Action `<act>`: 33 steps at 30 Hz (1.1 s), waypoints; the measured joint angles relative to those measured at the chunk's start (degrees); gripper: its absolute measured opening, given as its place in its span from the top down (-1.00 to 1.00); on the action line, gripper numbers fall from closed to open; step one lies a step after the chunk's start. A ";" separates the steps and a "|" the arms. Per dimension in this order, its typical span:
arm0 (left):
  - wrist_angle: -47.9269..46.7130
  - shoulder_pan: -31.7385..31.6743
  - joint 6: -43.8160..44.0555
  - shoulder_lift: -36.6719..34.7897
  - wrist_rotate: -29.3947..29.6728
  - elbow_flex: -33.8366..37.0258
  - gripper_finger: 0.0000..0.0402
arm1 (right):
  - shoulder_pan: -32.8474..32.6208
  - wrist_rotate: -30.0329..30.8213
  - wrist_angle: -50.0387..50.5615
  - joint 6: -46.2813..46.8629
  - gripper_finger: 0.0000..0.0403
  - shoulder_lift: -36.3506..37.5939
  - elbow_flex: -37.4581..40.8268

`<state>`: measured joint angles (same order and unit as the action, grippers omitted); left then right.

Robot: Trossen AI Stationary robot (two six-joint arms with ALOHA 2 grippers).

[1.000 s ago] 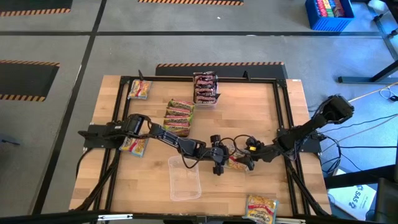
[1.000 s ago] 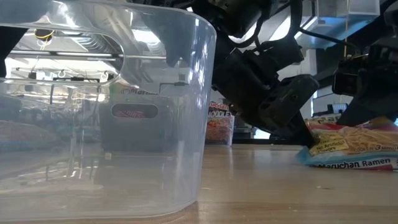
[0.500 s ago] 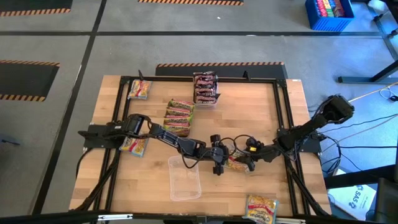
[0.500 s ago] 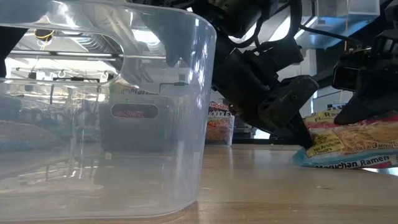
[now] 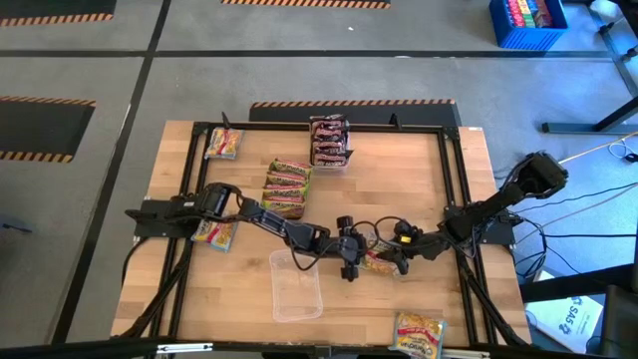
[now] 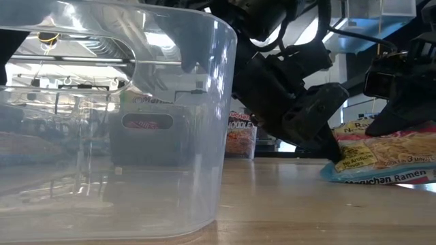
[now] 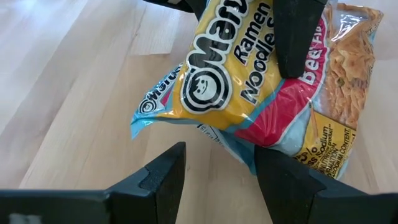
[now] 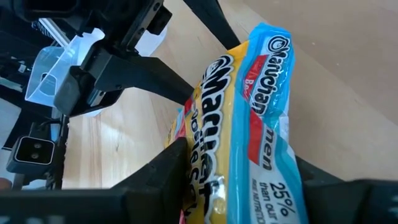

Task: Sort Maruchan noodles
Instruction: Put the blue noodle pack into the bottom transparent bin

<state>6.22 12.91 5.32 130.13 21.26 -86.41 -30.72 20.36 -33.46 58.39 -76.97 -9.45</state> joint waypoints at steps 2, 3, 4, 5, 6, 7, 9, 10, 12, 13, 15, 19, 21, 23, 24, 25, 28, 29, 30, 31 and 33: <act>-0.74 0.32 -0.15 -0.44 1.10 0.00 0.08 | 0.00 0.02 -0.04 -0.22 0.25 -0.02 0.00; -1.13 0.45 -0.71 -0.76 1.59 0.00 0.08 | 0.00 0.02 -0.06 -0.30 0.25 -0.02 0.00; -1.25 0.67 -1.04 -0.87 1.86 0.00 0.08 | 0.00 0.00 -0.03 -0.39 0.25 -0.02 0.00; -1.30 0.87 -1.21 -0.97 2.20 0.00 0.08 | 0.00 0.02 -0.05 -0.39 0.25 -0.02 0.00; -1.89 1.12 -1.36 -1.42 2.42 0.06 0.08 | 0.02 0.02 -0.11 -0.41 0.25 -0.02 0.00; -2.37 1.39 -1.44 -1.93 3.04 0.09 0.08 | 0.01 0.03 -0.17 -0.44 0.25 -0.02 0.01; -3.39 2.03 -1.58 -2.73 4.71 0.02 0.08 | 0.00 -0.03 -0.38 -0.59 0.25 -0.04 0.02; -4.93 2.48 -1.56 -3.45 5.86 0.06 0.08 | 0.03 0.02 -0.52 -0.55 0.25 -0.09 0.05; -5.37 2.98 -1.51 -4.48 7.62 -0.18 0.08 | 0.04 0.01 -0.75 -0.65 0.25 -0.09 0.09; -6.56 3.27 -1.51 -5.33 8.12 -0.19 0.08 | 0.04 0.01 -1.00 -0.99 0.25 -0.10 0.09; -8.73 3.97 -1.50 -6.73 8.56 0.04 0.08 | 0.04 -0.07 -1.29 -1.71 0.25 -0.11 0.09; -11.84 5.08 -1.49 -10.19 8.20 -0.03 0.08 | 0.04 -0.43 -1.92 -2.18 0.25 -0.13 0.11; -14.88 5.84 -1.52 -12.38 8.78 0.11 0.08 | 0.02 -0.44 -2.22 -2.29 0.25 -0.13 0.11; -15.21 6.57 -1.49 -14.12 9.42 1.29 0.08 | 0.00 -0.46 -2.25 -2.42 0.27 -0.13 0.11; -15.23 7.10 -1.52 -15.40 9.79 2.69 0.08 | 0.00 -0.46 -2.48 -2.97 0.29 -0.13 0.11; -15.84 7.63 -1.32 -17.02 10.55 4.43 0.08 | 0.00 -0.46 -2.75 -3.40 0.31 -0.13 0.11; -11.09 9.05 0.36 -22.01 11.57 11.38 0.08 | -0.02 -0.45 -3.81 -4.65 0.39 -0.09 0.09; -9.11 9.54 0.93 -23.90 12.14 14.35 0.08 | -0.02 -0.46 -4.15 -4.90 0.41 -0.07 0.08; -5.81 9.93 1.43 -25.68 12.02 17.11 0.08 | -0.02 -0.44 -4.28 -4.95 0.42 -0.09 0.04; -3.21 10.40 1.61 -27.61 12.04 20.04 0.08 | 0.00 -0.40 -4.58 -5.15 0.43 -0.07 0.04; 1.71 11.39 1.95 -31.59 12.17 25.31 0.08 | 0.00 -0.48 -4.97 -5.85 0.43 -0.13 0.04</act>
<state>7.94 24.29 7.27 98.54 33.43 -61.10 -30.72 19.88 -38.43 52.54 -77.10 -9.41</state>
